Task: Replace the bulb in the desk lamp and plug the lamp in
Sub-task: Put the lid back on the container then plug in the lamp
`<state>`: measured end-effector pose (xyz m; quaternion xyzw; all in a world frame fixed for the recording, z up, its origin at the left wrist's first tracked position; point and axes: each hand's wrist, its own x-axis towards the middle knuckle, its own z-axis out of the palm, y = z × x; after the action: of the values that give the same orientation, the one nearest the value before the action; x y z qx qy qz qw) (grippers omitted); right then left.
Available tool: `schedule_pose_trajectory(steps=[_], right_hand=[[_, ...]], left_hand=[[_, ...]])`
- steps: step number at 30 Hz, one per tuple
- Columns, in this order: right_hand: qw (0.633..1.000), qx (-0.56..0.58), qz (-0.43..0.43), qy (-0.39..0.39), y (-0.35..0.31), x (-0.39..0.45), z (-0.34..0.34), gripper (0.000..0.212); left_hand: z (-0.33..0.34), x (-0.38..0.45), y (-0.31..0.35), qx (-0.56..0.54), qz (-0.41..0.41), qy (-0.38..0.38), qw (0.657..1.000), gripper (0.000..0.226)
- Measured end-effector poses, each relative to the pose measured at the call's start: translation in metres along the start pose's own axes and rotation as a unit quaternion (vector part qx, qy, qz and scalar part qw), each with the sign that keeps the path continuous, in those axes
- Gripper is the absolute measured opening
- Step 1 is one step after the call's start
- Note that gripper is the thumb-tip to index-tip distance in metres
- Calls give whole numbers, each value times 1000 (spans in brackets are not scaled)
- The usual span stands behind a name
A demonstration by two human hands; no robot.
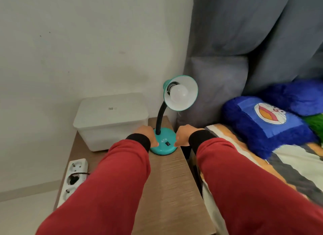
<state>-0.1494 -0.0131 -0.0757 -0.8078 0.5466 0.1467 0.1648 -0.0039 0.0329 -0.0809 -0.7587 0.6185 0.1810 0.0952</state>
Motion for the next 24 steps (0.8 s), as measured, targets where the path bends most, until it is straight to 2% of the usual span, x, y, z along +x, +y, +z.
schedule_pose_trajectory(steps=[7, 10, 14, 24], right_hand=[[997, 47, -50, 17, 10, 41, 45, 56], [994, 82, -52, 42, 11, 49, 72, 57], [988, 112, -51, 91, 13, 50, 100, 57], [984, 136, -51, 106, 16, 45, 118, 60]], left_hand=[[53, 34, 7, -51, 19, 4, 999, 56], [74, 39, 8, -88, 17, 1, 996, 69], [97, 36, 12, -100, 14, 9, 995, 70], [119, 38, 12, -152, -2, 19, 988, 72]])
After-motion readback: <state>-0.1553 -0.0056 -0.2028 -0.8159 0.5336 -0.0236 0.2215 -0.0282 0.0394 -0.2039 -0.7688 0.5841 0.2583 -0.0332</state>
